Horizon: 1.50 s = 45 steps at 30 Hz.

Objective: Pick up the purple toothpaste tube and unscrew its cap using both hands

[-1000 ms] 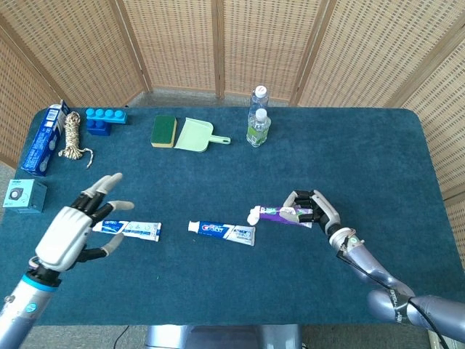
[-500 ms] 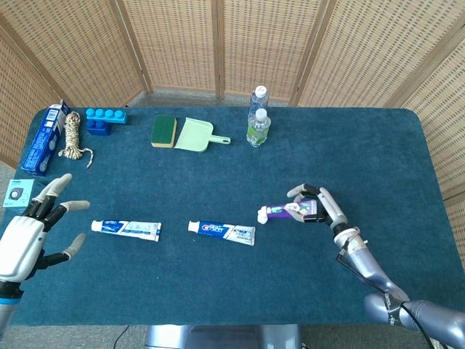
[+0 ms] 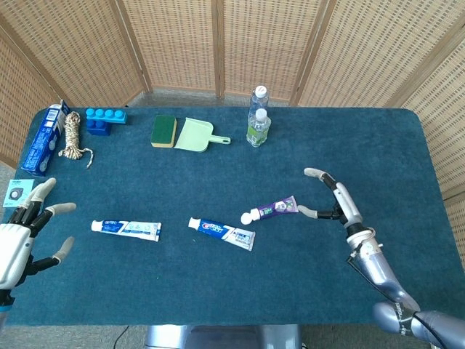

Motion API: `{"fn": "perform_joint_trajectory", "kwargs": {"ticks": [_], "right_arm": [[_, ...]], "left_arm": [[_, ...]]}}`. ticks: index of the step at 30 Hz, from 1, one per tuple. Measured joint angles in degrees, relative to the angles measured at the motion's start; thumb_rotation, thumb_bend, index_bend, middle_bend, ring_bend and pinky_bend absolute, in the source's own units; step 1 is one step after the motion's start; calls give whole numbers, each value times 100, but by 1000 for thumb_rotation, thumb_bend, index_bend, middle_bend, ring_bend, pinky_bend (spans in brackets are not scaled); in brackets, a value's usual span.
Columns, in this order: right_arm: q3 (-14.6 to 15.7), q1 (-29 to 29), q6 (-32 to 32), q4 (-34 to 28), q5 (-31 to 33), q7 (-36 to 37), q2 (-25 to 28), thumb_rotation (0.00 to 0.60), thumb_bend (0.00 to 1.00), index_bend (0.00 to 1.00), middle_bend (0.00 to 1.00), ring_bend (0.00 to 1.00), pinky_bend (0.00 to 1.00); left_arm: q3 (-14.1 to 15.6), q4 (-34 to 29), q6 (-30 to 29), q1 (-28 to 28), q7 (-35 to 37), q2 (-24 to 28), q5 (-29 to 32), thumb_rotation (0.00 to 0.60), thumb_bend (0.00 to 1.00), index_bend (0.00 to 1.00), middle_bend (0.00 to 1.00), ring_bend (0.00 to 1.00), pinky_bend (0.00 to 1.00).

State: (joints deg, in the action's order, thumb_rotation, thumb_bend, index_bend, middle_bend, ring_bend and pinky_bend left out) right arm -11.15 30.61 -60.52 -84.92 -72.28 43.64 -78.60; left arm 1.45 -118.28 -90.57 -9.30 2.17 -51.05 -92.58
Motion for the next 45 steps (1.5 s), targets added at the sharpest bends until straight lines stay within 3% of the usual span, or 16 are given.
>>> {"fn": "perform_joint_trajectory", "kwargs": {"ticks": [5, 9, 20, 28, 37, 45], "right_arm": [[39, -222, -528, -274, -261, -652, 122, 520, 159, 208, 214, 52, 101], [125, -415, -821, -459, -363, -1326, 241, 558, 157, 218, 216, 54, 100], [524, -1092, -1763, -716, -689, -3290, 585, 579, 156, 268, 223, 54, 101], [825, -1568, -2315, -1086, -921, -4707, 812, 597, 154, 292, 225, 53, 101], [1015, -2013, -2772, -1631, -1155, -5250, 1033, 598, 157, 304, 229, 57, 101], [1008, -2140, -2833, -1756, -1285, -5207, 1127, 600, 154, 305, 229, 57, 105]], "left_arm": [[48, 121, -105, 186, -395, -129, 3, 600, 330, 254, 52, 0, 65], [56, 219, -215, 374, -815, -250, 85, 600, 330, 245, 69, 0, 47], [143, 407, -307, 738, -1555, -473, 289, 600, 329, 218, 55, 0, 25], [280, 655, -145, 915, -1696, -790, 380, 600, 328, 205, 54, 0, 9], [331, 739, -257, 1071, -1716, -866, 265, 600, 329, 207, 63, 0, 0], [306, 705, -452, 1191, -1759, -915, -11, 600, 328, 206, 72, 0, 0]]}}
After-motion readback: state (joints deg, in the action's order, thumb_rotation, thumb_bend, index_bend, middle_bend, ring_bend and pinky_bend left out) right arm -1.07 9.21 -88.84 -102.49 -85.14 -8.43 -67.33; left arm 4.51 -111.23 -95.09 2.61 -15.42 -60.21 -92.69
